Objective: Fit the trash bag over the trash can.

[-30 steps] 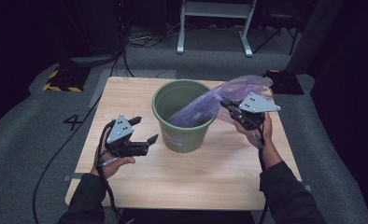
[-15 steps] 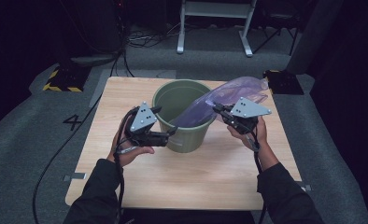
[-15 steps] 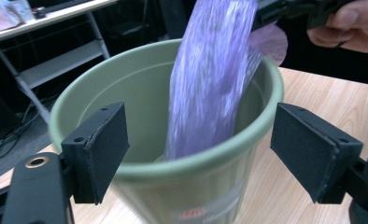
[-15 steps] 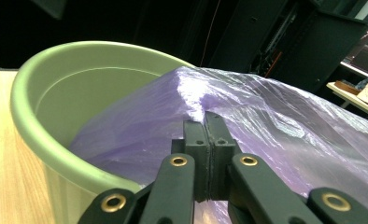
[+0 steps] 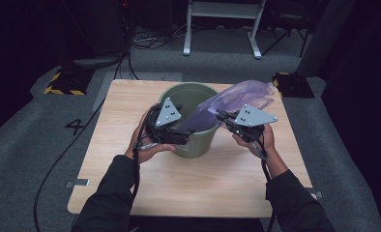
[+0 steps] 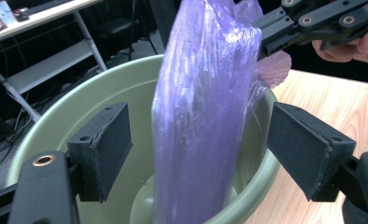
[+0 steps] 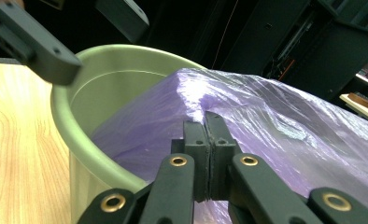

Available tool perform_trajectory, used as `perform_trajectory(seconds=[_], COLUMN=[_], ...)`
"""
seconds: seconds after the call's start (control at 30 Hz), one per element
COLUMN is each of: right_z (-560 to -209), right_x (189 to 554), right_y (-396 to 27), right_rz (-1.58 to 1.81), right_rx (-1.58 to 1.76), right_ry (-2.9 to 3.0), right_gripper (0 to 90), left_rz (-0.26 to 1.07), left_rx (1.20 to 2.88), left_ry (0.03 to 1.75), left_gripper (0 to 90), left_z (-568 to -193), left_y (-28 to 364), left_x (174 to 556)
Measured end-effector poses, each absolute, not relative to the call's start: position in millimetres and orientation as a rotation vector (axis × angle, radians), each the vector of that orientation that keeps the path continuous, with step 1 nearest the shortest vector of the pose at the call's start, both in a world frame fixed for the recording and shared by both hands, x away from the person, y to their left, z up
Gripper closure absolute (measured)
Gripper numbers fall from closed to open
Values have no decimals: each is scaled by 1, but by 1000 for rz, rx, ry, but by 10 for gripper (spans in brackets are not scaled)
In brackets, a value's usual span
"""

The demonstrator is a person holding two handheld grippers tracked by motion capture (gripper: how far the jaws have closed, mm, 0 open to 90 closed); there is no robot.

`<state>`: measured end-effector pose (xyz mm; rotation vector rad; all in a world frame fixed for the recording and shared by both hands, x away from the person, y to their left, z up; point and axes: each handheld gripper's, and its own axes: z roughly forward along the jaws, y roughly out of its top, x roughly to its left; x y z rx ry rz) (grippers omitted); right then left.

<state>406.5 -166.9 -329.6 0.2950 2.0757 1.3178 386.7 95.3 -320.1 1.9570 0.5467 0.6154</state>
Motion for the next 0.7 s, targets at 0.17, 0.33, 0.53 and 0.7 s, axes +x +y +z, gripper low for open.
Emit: perform_trajectory(seconds=[0.17,0.33,0.53,0.7], right_z=[-329,-327,-324,-323], right_x=[402,398,392,390], right_y=[-165,-163,-162,-163], right_rz=[1321,1324,1329,1333], right_rx=[269,248,213,209], right_ry=[2075,2074,2070,2068], right_gripper=[896,892,886,856], left_rz=[607,629,650,687], left_rx=[1970,2005,2028,2049], left_ry=[527,520,510,478], left_gripper=[231,346,525,729], left_z=[-316,-316,-317,-318], left_y=[84,74,69,67], left_x=[391,398,402,401])
